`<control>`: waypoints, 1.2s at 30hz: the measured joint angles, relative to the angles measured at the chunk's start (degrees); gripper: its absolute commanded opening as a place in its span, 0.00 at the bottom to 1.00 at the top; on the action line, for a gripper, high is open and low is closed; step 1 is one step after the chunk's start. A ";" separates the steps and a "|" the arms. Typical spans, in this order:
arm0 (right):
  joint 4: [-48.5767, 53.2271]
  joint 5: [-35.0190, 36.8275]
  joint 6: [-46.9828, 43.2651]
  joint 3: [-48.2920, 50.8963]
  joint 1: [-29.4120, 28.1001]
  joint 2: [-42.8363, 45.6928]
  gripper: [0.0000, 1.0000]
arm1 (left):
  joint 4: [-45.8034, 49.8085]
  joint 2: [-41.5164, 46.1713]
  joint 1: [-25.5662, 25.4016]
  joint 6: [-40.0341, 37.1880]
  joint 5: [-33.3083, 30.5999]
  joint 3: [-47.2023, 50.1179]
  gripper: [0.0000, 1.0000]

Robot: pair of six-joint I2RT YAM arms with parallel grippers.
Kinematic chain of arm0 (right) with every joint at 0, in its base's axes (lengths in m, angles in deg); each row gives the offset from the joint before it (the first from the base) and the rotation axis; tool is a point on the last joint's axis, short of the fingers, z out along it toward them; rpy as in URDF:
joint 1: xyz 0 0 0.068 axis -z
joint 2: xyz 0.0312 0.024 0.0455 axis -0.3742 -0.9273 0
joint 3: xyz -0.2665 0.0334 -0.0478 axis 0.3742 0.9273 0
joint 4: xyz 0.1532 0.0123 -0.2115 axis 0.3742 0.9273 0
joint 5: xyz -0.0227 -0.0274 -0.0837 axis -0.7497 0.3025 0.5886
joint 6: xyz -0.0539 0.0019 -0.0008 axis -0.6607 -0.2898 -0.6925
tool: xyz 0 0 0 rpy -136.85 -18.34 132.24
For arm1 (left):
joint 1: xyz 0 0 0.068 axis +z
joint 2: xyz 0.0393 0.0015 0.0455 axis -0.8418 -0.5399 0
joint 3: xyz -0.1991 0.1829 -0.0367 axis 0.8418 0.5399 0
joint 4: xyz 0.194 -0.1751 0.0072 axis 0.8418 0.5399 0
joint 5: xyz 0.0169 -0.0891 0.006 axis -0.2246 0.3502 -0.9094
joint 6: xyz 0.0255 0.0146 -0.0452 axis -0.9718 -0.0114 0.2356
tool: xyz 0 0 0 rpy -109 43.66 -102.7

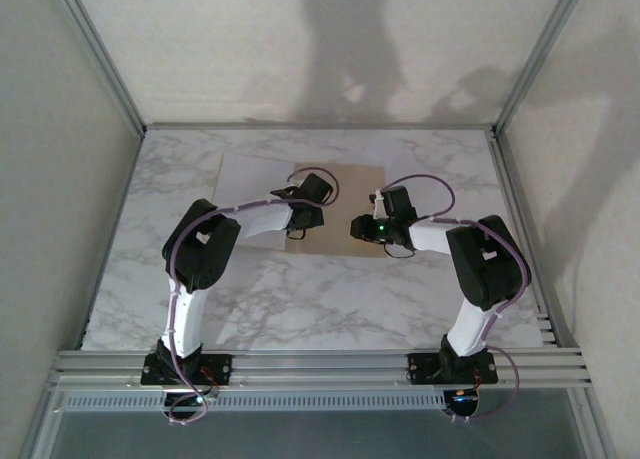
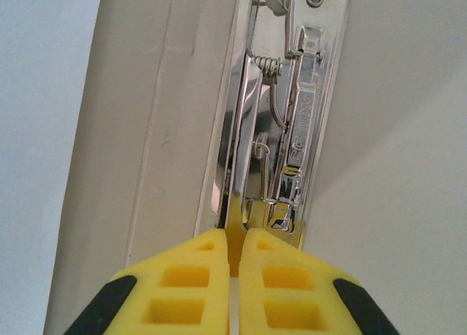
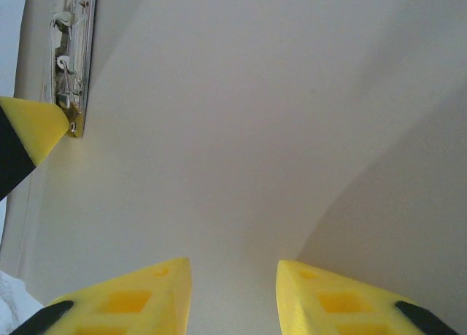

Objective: Put the files into the folder

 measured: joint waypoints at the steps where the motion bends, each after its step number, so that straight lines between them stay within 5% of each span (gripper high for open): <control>1: 0.09 0.00 0.00 -0.07 0.02 -0.02 0.37 | -0.24 -0.04 0.00 -0.02 0.00 0.00 0.07; 23: 0.85 0.02 -0.87 -0.22 0.11 -0.02 0.37 | 6.05 1.09 0.15 0.02 2.12 -2.03 0.09; 27: 0.87 0.04 -1.14 -0.22 0.11 -0.02 0.37 | 6.93 1.14 0.35 0.02 2.89 -2.34 0.13; 31: 0.94 0.07 -1.40 -0.22 0.11 0.04 0.37 | 8.13 1.42 0.42 -0.07 3.82 -2.34 0.29; 36: 1.14 0.11 -2.27 -0.22 0.11 0.09 0.37 | 10.88 1.53 0.31 -0.37 3.96 -2.58 0.31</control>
